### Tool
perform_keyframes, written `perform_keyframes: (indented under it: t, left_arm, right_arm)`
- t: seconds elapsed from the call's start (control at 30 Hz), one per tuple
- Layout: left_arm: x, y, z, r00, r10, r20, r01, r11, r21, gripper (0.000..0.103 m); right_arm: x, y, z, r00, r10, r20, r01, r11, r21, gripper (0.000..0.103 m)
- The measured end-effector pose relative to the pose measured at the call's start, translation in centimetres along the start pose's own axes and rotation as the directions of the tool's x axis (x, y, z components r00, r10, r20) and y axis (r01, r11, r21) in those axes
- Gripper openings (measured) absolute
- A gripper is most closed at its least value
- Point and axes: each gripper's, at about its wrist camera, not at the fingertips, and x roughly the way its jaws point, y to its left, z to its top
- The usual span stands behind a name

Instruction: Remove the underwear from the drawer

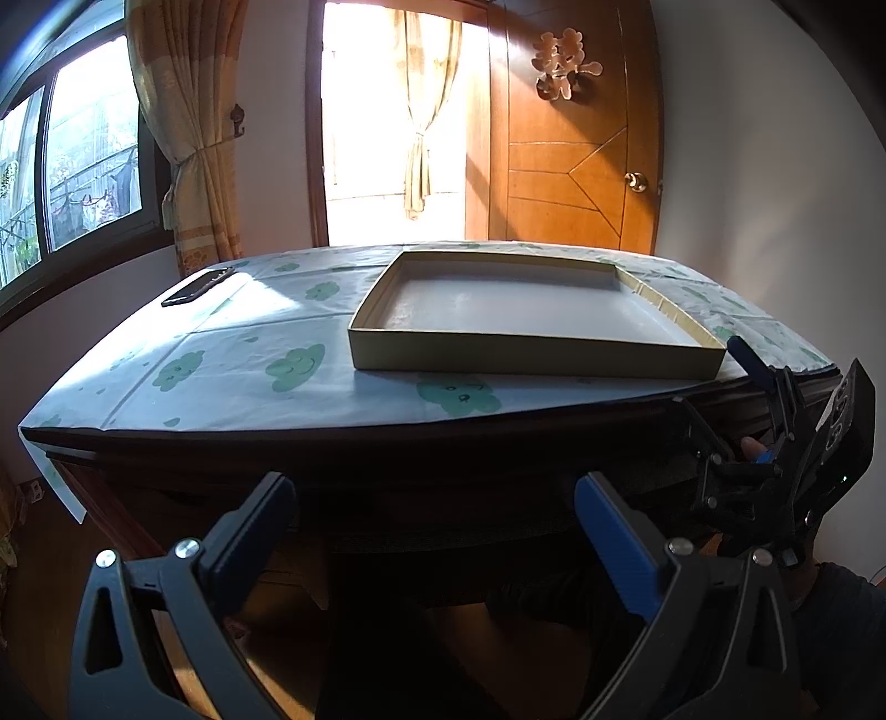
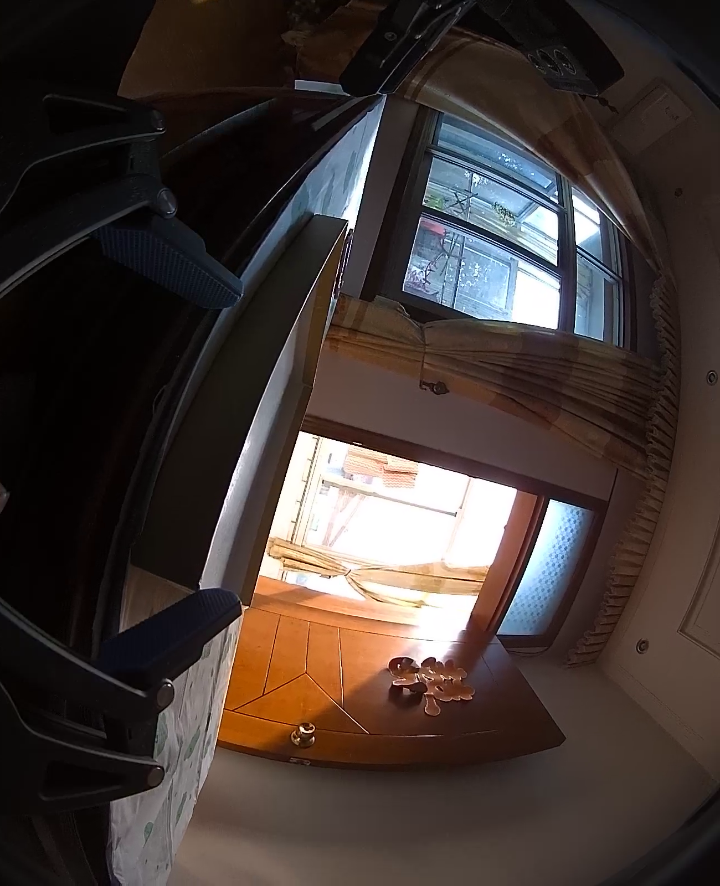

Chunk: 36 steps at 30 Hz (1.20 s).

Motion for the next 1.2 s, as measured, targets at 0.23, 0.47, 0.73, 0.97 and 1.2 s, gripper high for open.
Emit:
perform_keyframes:
  t: [0.23,0.47,0.73,0.97,1.2]
  left_arm:
    - [0.1,0.2,-0.2,1.0,0.003,-0.006,-0.003,1.0,-0.005,0.103]
    - [0.0,0.4,-0.3,1.0,0.003,-0.007,-0.003,1.0,-0.008,0.103]
    - [0.0,0.6,-0.6,1.0,-0.001,-0.007,0.001,1.0,-0.013,0.103]
    - [-0.1,0.8,-0.9,1.0,-0.008,-0.015,0.008,1.0,-0.017,0.103]
    - [-0.2,0.9,-0.9,1.0,-0.009,-0.014,0.008,1.0,-0.023,0.103]
  right_arm:
    - [-0.4,0.4,0.0,0.999,-0.01,-0.043,0.01,1.0,0.001,0.103]
    - [-0.9,0.5,-0.1,0.998,-0.019,-0.068,0.019,1.0,0.006,0.102]
    - [-1.1,0.3,0.0,0.994,-0.031,-0.107,0.033,0.999,0.018,0.103]
    - [-2.2,0.6,0.2,0.992,-0.034,-0.12,0.037,0.999,0.018,0.102]
    - [-2.9,0.9,0.2,0.989,-0.033,-0.143,0.034,0.999,0.007,0.103]
